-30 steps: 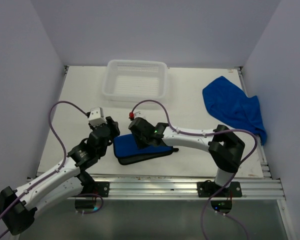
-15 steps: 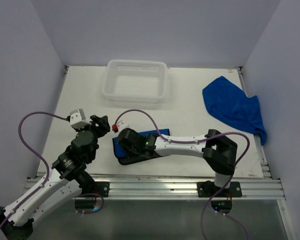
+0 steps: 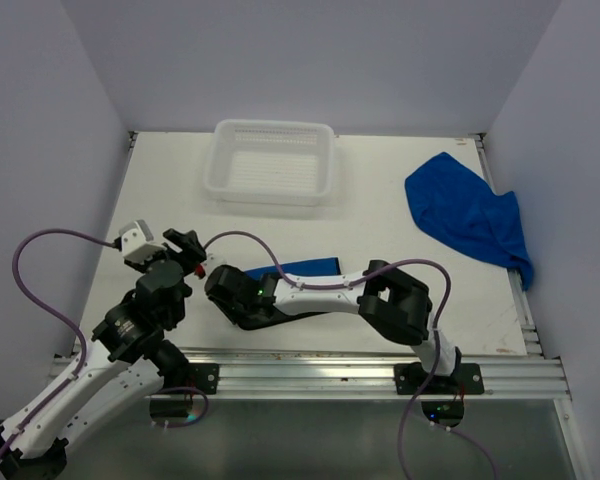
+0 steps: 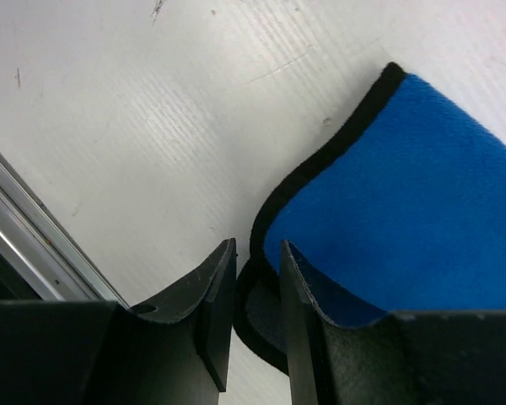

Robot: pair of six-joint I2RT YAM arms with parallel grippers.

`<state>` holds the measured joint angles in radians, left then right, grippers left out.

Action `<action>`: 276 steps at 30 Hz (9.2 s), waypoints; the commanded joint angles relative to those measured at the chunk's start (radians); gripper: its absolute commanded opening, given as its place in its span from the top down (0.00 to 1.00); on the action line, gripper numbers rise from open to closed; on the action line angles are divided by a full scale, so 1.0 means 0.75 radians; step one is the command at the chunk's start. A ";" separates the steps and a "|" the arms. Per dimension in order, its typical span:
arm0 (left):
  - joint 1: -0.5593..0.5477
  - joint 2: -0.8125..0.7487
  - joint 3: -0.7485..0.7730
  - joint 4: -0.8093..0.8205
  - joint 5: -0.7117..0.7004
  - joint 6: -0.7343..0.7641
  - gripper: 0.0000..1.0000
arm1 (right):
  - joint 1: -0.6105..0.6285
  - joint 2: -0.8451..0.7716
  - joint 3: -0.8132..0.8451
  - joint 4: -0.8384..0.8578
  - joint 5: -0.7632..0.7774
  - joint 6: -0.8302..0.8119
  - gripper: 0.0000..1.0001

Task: Roll the towels
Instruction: Fold the towel

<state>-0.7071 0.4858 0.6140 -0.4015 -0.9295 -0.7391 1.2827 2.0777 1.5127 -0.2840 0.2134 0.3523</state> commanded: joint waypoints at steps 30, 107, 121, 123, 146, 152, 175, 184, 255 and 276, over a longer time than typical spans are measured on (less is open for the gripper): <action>0.004 -0.055 -0.009 -0.064 -0.125 -0.131 0.28 | 0.041 -0.011 0.057 0.037 0.040 -0.097 0.72; 0.004 -0.016 0.002 -0.127 -0.172 -0.207 0.30 | 0.041 0.103 0.098 -0.051 0.149 -0.192 0.90; 0.002 -0.048 -0.007 -0.119 -0.174 -0.201 0.31 | 0.020 -0.058 0.069 -0.088 0.145 -0.161 0.97; 0.004 -0.046 -0.005 -0.121 -0.174 -0.197 0.31 | 0.012 -0.083 0.069 -0.092 0.145 -0.161 0.97; 0.002 -0.018 -0.001 -0.111 -0.166 -0.180 0.30 | 0.004 -0.134 0.059 -0.177 0.000 -0.179 1.00; 0.004 -0.012 -0.001 -0.107 -0.162 -0.174 0.30 | 0.004 -0.175 0.073 -0.286 0.039 -0.204 1.00; 0.004 0.011 -0.001 -0.101 -0.141 -0.170 0.30 | 0.010 -0.236 -0.002 -0.397 -0.207 -0.198 1.00; 0.004 0.019 0.004 -0.099 -0.137 -0.166 0.30 | 0.020 -0.261 -0.147 -0.354 -0.276 -0.161 1.00; -0.172 0.096 -0.782 0.611 0.933 -0.614 1.00 | 0.036 -0.447 -0.994 0.563 -0.160 0.330 0.76; -0.237 0.405 -0.745 0.503 0.748 -0.651 1.00 | 0.030 -0.471 -1.003 0.563 -0.164 0.355 0.67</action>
<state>-0.8787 0.7383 0.0547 -0.0017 -0.3264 -1.2388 1.3136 1.7264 0.7921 0.2138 0.0418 0.6270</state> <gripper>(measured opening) 0.005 0.298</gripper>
